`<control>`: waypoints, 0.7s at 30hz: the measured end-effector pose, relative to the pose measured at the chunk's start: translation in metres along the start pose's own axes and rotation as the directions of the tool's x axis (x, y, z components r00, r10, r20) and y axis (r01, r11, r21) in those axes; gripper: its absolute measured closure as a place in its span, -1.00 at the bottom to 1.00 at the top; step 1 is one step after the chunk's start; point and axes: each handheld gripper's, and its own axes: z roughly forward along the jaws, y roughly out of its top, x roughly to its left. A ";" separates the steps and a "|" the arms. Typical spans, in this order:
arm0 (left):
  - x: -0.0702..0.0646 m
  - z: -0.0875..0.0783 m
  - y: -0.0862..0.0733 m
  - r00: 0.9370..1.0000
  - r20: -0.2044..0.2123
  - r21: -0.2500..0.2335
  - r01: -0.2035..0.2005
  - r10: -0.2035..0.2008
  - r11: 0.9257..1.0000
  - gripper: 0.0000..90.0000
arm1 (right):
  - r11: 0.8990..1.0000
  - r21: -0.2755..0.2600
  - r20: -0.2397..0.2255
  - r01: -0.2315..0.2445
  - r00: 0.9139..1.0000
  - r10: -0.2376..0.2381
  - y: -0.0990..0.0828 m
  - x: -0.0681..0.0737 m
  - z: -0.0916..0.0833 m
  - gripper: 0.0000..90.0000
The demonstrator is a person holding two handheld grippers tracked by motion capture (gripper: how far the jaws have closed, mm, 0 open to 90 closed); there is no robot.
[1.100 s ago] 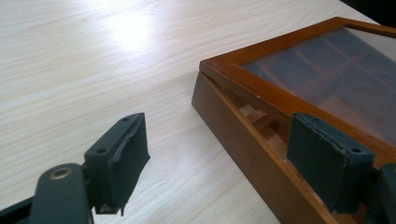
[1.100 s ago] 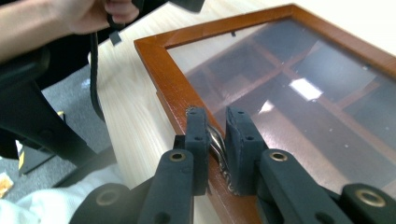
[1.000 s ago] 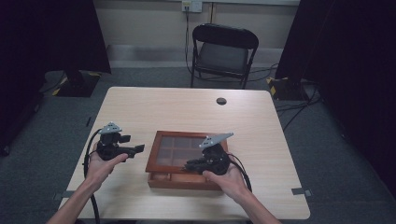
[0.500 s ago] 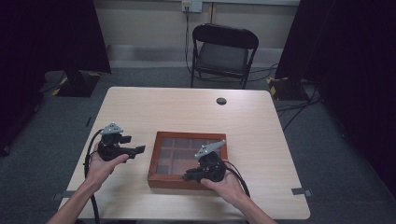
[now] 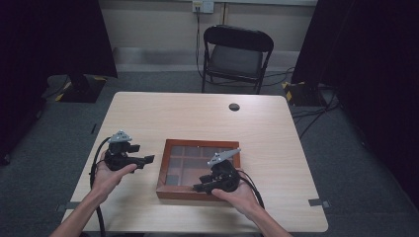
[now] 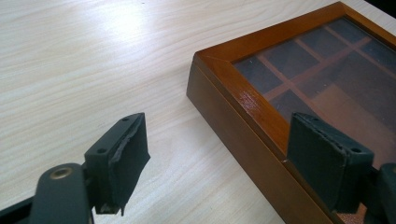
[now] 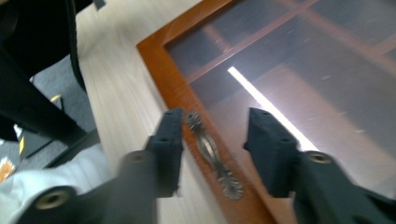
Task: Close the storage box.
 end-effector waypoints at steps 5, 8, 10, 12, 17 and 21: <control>0.001 -0.002 0.000 1.000 -0.002 -0.004 0.003 -0.003 1.000 -0.55 | 0.996 -0.074 0.075 -0.046 0.996 0.052 0.007 -0.012 -0.023 -0.07; 0.001 -0.002 0.000 1.000 -0.002 0.002 0.002 -0.002 1.000 -0.55 | 0.990 -0.115 0.124 -0.083 0.988 0.097 0.006 -0.024 -0.037 -0.25; 0.001 -0.002 0.000 1.000 0.000 0.007 0.007 -0.007 1.000 -0.55 | 0.983 -0.146 0.168 -0.113 0.976 0.137 0.001 -0.034 -0.049 -0.34; 0.001 -0.001 0.000 1.000 -0.002 0.014 -0.001 0.001 1.000 -0.55 | 0.977 -0.161 0.209 -0.141 0.962 0.174 -0.006 -0.044 -0.059 -0.45; 0.007 -0.005 -0.009 1.000 -0.015 0.043 -0.001 0.001 0.999 -0.55 | 0.958 -0.203 0.288 -0.201 0.923 0.254 -0.030 -0.067 -0.082 -0.58; 0.014 -0.007 -0.013 0.999 -0.032 0.048 0.014 -0.012 0.999 -0.55 | 0.942 -0.232 0.334 -0.244 0.889 0.313 -0.048 -0.086 -0.097 -0.62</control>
